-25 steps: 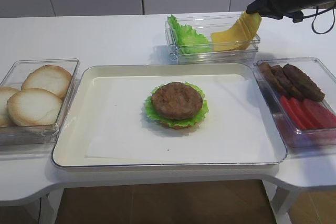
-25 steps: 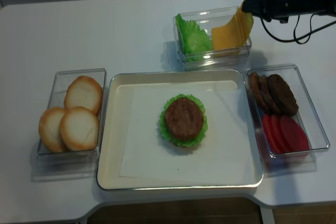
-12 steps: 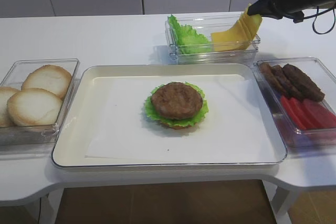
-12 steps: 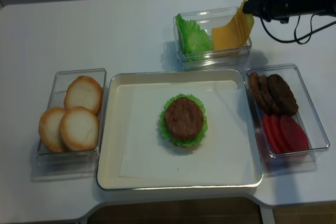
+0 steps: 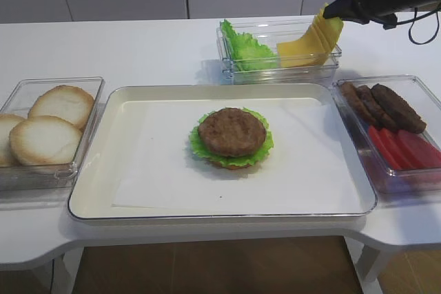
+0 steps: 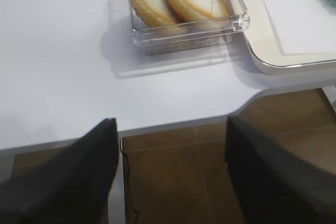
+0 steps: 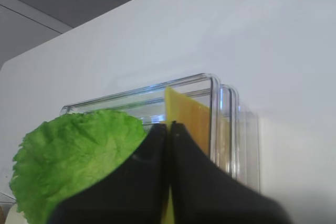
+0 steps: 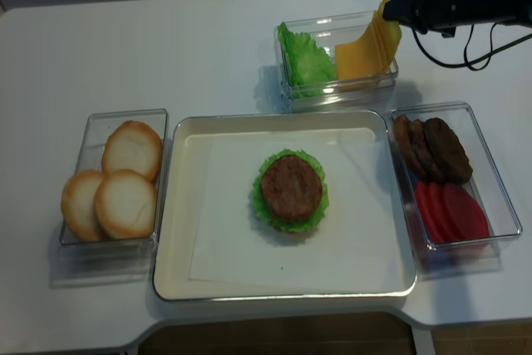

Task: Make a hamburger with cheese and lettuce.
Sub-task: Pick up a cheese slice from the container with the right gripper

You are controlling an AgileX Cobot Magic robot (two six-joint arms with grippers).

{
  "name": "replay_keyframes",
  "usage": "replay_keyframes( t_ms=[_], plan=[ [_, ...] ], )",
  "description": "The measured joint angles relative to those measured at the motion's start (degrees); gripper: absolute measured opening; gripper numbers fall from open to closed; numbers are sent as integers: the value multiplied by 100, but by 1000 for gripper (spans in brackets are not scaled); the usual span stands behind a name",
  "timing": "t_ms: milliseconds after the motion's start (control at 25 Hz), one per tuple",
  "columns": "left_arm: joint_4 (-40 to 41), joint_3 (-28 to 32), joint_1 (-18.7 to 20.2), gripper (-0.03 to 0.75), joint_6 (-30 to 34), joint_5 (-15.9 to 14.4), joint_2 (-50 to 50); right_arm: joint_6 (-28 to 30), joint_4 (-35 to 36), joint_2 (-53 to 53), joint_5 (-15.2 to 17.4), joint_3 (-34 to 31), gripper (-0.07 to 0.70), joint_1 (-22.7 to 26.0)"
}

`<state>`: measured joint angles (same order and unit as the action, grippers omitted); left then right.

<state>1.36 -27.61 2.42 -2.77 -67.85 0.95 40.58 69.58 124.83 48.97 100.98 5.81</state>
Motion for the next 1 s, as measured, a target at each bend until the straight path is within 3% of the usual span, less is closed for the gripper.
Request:
replay_keyframes(
  t_ms=[1000],
  plan=[
    [0, 0, 0, 467, 0, 0, 0, 248, 91, -579, 254, 0, 4, 0]
  ],
)
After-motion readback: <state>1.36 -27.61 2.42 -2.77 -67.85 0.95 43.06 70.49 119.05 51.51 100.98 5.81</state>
